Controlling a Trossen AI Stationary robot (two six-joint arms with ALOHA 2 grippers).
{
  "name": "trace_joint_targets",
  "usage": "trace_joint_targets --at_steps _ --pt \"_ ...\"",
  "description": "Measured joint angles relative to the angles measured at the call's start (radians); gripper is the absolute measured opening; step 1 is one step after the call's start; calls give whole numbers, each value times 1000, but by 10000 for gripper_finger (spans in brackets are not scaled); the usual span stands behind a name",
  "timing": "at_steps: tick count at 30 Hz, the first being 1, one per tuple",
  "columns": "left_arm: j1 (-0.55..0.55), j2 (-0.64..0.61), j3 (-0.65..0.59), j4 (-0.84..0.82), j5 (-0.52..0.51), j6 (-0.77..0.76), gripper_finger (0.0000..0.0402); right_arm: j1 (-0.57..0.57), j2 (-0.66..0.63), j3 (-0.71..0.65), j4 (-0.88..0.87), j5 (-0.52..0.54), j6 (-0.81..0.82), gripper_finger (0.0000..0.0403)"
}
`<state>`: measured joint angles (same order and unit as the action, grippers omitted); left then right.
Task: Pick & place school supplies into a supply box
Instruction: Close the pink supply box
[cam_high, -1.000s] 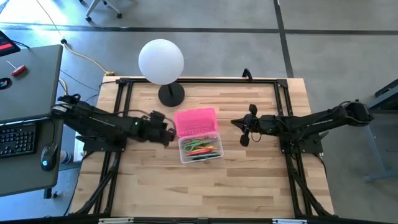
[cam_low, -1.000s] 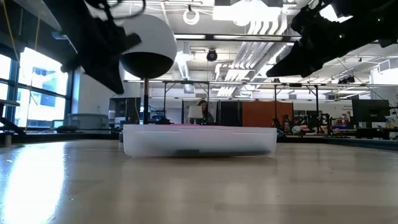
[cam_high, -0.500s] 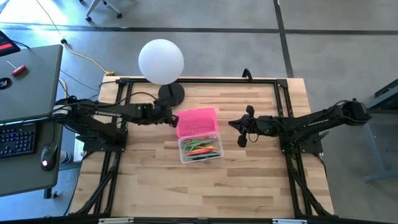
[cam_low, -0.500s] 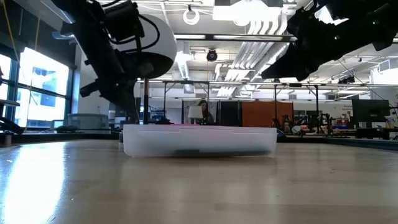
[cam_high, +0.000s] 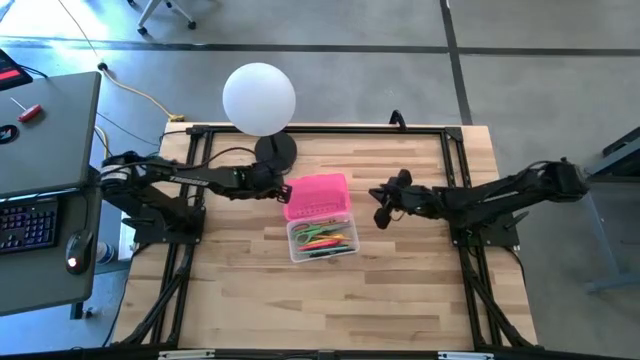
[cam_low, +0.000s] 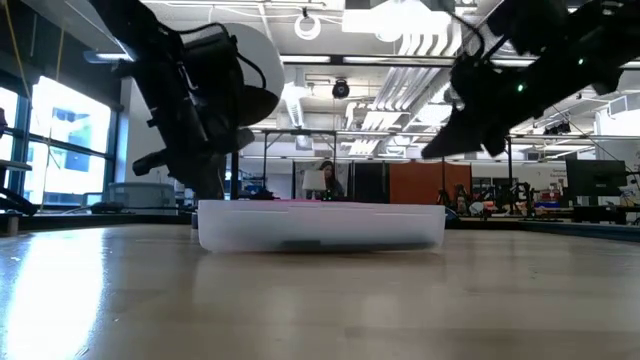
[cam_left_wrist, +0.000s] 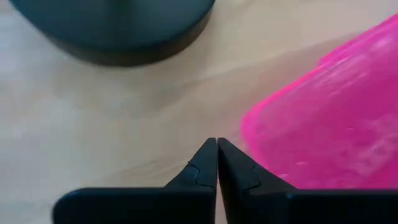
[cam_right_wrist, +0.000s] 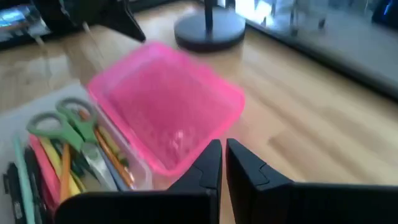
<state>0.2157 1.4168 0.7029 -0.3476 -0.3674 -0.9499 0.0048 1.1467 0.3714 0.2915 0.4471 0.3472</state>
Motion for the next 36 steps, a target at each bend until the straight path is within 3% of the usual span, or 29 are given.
trace_joint_targets --at_steps 4,8,13,19,22,29,36 --pt "0 42 0 1 0 -25 12 -39 101 0 43 -9 12 0" --pt "0 55 0 5 -3 -42 21 -135 178 0 128 -48 16 0" --pt "0 55 0 9 -5 -54 43 -296 258 2 223 -229 69 0" --pt "0 55 0 10 -5 -54 12 -420 373 80 223 -421 66 0" --pt "0 55 0 17 -5 -54 11 -439 450 155 203 -490 50 0" --pt "0 55 0 54 -1 -51 45 -439 610 321 -1 -442 3 0" --pt "0 55 0 84 -1 -22 11 -436 651 389 -3 -562 -13 0"
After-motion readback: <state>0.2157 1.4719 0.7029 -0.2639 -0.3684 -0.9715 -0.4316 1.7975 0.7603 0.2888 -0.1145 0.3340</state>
